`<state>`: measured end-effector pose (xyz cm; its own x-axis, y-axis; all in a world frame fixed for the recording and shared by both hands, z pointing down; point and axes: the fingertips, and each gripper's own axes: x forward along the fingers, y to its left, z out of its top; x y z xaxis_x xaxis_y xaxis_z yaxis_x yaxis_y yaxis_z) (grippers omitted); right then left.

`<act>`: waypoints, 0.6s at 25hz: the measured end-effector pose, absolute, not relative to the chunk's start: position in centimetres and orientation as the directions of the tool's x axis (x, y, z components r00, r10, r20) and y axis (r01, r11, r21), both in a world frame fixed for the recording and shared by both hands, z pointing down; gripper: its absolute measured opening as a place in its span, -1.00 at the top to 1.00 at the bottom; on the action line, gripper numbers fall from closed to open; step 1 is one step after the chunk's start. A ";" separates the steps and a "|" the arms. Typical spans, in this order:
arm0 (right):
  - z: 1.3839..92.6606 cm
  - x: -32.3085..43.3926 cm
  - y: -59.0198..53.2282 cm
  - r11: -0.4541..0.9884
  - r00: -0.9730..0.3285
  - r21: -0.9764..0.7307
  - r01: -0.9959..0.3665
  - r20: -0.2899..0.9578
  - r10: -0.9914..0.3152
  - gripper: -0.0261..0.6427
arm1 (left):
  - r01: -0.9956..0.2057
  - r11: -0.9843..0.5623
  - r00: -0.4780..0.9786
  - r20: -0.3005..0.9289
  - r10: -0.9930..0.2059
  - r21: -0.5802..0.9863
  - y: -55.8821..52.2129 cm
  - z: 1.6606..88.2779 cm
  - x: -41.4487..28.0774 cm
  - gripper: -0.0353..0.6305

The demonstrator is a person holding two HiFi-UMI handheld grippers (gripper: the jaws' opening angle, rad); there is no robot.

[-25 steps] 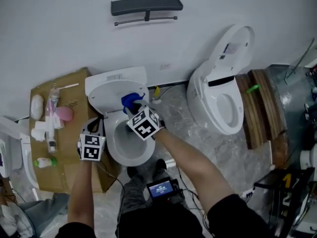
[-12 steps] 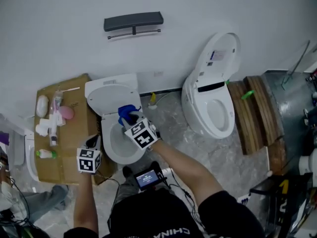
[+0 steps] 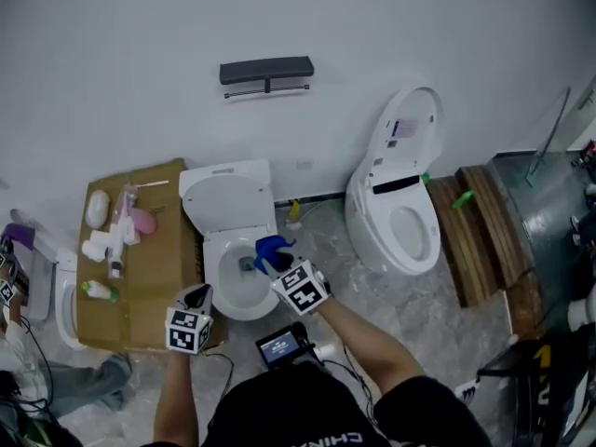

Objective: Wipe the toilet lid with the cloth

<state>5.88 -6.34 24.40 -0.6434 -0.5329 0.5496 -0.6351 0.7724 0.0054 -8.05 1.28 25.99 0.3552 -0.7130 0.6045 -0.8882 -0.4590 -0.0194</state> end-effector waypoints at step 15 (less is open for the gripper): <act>24.2 5.7 13.1 0.665 -0.568 -0.026 -0.746 0.546 -0.616 0.75 | -0.825 -0.564 0.434 0.598 -0.674 -0.035 19.5 26.9 -11.3 0.86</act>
<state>5.74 13.06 24.25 -0.5676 -0.6160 0.5463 -0.7463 0.6651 -0.0256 -11.33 19.49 26.88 0.4343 -0.6736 0.5980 -0.8253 -0.5636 -0.0354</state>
